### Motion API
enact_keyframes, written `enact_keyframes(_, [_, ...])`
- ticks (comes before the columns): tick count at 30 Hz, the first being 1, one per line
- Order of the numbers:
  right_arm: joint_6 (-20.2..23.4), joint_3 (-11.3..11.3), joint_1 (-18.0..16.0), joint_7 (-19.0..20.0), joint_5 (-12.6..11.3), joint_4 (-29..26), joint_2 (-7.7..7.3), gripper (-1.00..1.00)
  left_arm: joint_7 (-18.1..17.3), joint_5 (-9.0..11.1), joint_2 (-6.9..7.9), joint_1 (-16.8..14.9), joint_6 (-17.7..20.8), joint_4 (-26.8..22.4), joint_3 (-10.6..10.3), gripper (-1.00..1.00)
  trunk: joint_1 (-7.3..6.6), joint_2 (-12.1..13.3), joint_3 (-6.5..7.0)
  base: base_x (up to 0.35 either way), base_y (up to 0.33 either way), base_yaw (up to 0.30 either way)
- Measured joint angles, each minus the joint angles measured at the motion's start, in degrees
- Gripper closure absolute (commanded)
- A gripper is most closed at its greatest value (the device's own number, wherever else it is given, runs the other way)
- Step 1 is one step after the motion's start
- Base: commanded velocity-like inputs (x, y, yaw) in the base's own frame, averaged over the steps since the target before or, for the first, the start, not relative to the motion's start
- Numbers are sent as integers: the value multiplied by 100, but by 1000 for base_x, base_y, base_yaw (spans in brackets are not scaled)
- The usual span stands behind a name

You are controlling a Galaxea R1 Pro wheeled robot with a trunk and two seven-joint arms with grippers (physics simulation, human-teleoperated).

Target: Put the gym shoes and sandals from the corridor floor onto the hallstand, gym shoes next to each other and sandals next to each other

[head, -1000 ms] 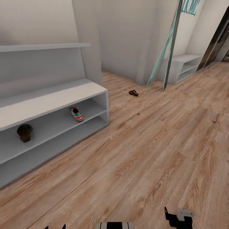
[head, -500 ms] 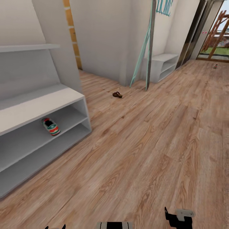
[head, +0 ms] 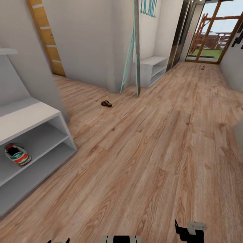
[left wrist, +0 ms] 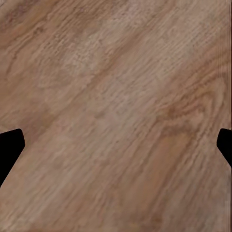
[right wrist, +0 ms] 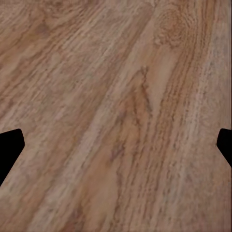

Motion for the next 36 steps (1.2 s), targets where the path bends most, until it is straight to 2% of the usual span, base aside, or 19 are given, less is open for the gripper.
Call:
enact_keyframes(14, [0, 0, 1, 0, 1, 1, 0, -100, 1, 0, 0, 0, 0, -1, 0, -100, 0, 0, 0, 339, -2, -244])
enact_keyframes(36, [0, 0, -3, 16, 9, -3, 5, -100, 1, 0, 0, 1, 0, -2, -2, -100, 0, 0, 0, 339, 0, -17])
